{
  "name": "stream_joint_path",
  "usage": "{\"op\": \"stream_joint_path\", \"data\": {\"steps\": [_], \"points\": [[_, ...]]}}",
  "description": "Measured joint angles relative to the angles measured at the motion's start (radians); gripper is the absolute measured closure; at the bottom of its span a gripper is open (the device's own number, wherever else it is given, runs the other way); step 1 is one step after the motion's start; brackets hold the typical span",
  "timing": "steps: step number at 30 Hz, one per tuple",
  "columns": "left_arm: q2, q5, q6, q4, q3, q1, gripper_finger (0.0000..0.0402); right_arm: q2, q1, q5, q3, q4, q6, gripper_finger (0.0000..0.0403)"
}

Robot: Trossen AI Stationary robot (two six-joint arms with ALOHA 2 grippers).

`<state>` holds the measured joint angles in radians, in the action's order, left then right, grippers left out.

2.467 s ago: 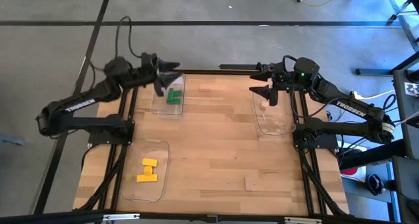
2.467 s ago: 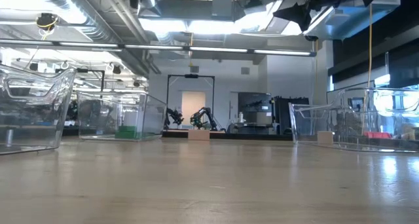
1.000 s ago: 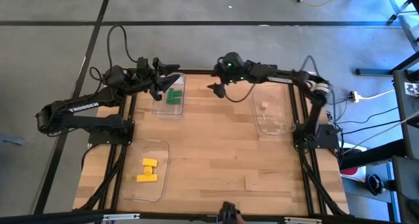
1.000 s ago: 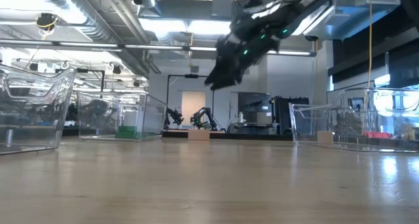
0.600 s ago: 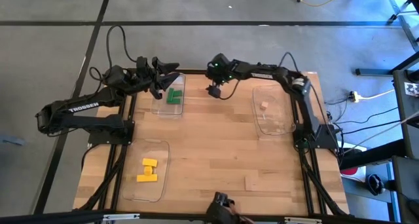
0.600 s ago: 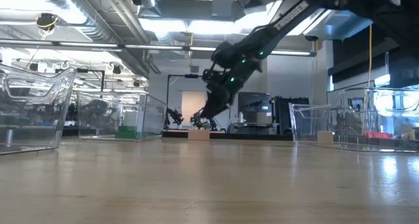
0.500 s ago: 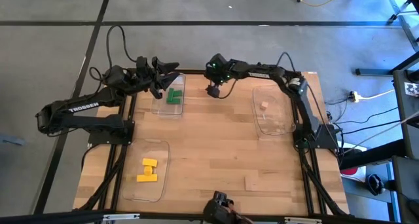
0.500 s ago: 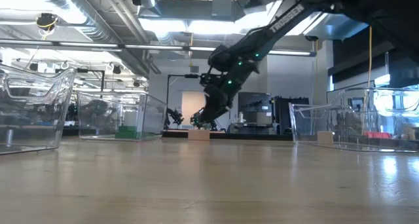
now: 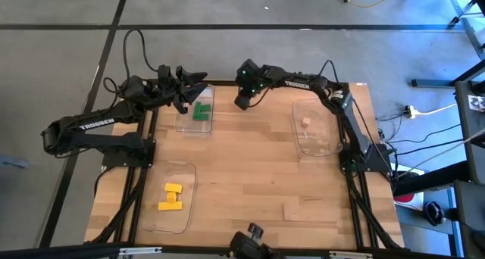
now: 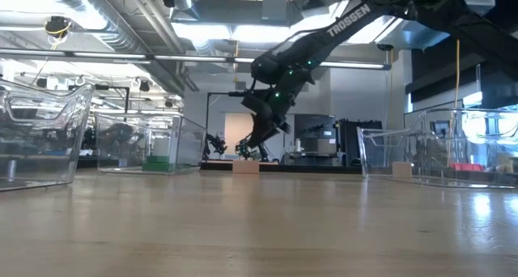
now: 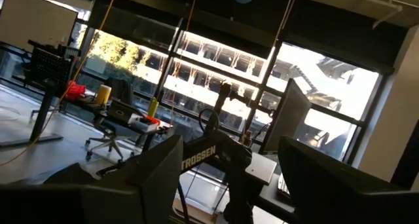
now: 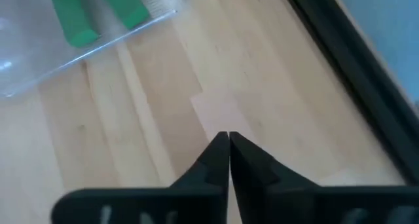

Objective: Sort & place blocks by color
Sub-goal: Put the top brown block into the top right transparent bin

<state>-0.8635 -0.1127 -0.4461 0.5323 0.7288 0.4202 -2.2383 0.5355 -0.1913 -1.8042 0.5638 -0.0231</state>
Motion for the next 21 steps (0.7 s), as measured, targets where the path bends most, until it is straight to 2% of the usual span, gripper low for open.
{"op": "stream_joint_path", "data": {"steps": [10,21], "points": [[0.0,0.0,0.0,0.0,0.0,0.0,0.016,0.0,-0.007,-0.028,0.015,0.018,0.247,0.0401],[0.0,0.0,0.003,0.0,0.0,0.0,0.016,-0.012,-0.003,-0.007,0.029,-0.019,0.377,0.0402]]}}
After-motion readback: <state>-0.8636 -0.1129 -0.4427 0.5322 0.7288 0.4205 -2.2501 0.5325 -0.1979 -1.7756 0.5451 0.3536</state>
